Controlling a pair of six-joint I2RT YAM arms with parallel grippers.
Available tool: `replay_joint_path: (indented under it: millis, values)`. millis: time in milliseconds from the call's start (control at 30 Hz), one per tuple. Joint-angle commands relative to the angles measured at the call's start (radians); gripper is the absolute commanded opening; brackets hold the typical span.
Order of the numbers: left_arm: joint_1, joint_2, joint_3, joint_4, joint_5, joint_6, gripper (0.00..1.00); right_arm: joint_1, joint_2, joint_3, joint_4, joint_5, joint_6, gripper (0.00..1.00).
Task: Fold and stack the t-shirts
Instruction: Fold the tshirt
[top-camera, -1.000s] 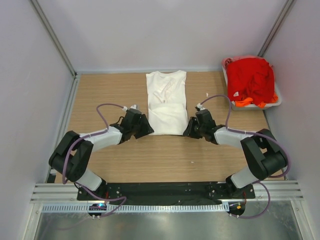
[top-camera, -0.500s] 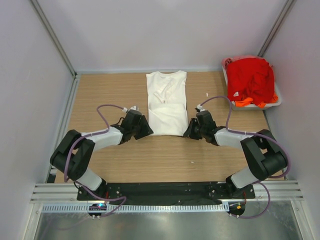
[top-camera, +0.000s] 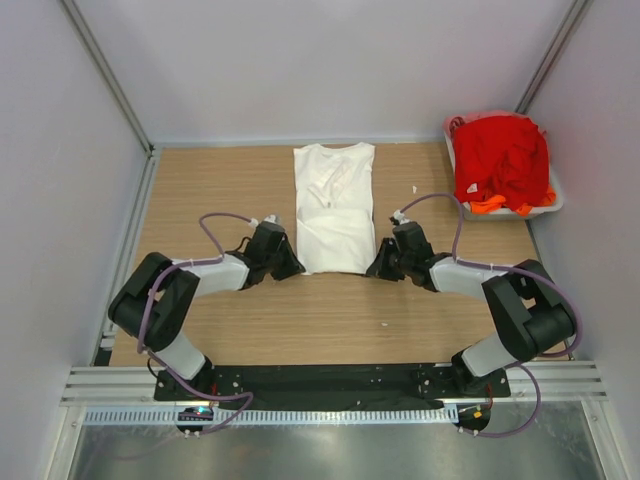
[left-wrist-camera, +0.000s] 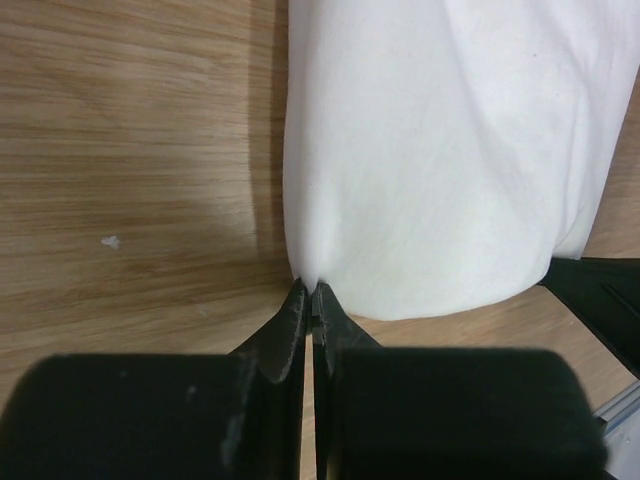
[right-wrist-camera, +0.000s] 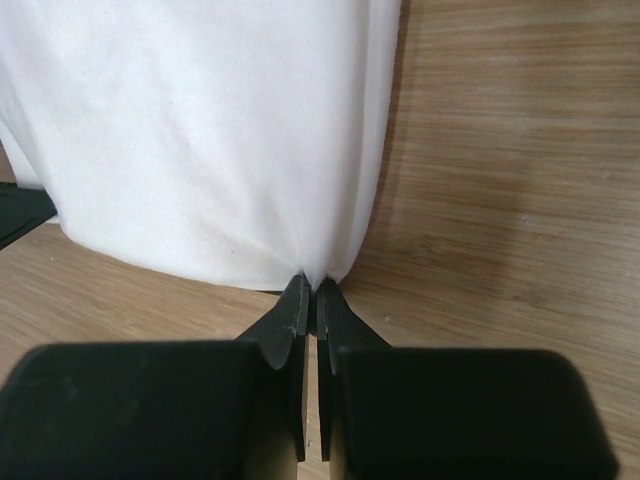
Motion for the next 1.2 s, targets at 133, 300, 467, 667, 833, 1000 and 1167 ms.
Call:
replay_joint_path:
  millis: [133,300,467,667,833,1000,1167]
  values:
    - [-0.053,-0.184,-0.081,-0.072,0.010,-0.011,0.00,0.001,-0.203,-0.060,-0.177,-0.064,0.009,0.01]
    - [-0.186,-0.409,-0.139,-0.219,-0.050,-0.061,0.00,0.009,-0.488,-0.089,-0.381,-0.117,0.039,0.01]
    - [-0.323,-0.595,-0.133,-0.419,-0.119,-0.117,0.00,0.018,-0.680,-0.037,-0.600,-0.145,0.056,0.01]
    - [-0.332,-0.723,-0.053,-0.577,-0.163,-0.108,0.00,0.023,-0.745,0.070,-0.754,-0.115,0.049,0.01]
    - [-0.331,-0.680,0.088,-0.694,-0.245,-0.045,0.00,0.023,-0.701,0.181,-0.782,-0.042,0.016,0.01]
    - [-0.320,-0.595,0.183,-0.701,-0.251,0.009,0.00,0.023,-0.615,0.251,-0.768,0.008,-0.017,0.01]
    - [-0.297,-0.519,0.241,-0.675,-0.239,0.023,0.00,0.023,-0.529,0.317,-0.742,0.054,-0.046,0.01]
